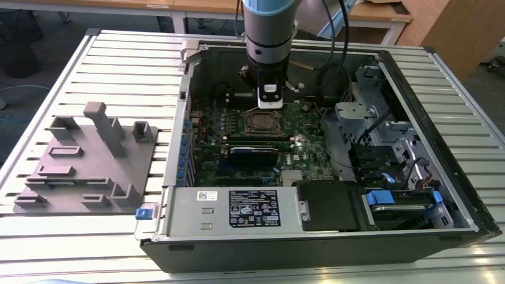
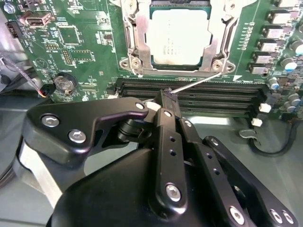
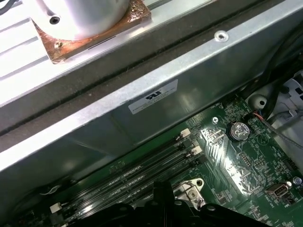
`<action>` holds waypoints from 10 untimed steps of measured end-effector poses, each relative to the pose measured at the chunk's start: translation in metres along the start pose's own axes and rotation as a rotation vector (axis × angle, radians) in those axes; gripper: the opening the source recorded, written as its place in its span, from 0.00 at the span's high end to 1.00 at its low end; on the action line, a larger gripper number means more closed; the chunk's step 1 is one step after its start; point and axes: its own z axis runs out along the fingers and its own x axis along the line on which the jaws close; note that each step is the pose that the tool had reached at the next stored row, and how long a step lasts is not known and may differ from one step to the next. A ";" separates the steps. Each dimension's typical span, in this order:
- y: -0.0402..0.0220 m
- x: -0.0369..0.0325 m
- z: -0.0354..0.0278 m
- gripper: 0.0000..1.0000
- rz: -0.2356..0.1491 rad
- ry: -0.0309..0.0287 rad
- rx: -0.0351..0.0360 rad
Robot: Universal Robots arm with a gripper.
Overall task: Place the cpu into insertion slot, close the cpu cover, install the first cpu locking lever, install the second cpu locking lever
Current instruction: 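Install the first cpu locking lever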
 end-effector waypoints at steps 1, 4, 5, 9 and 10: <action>-0.0004 0.0002 0.0007 0.89 -0.001 -0.0043 -0.0028; -0.0009 0.0006 0.0017 0.89 -0.004 -0.0112 -0.0073; -0.0009 0.0006 0.0017 0.89 -0.004 -0.0113 -0.0074; -0.0010 0.0009 0.0018 0.89 -0.004 -0.0116 -0.0078; -0.0011 0.0014 0.0018 0.89 -0.004 -0.0116 -0.0078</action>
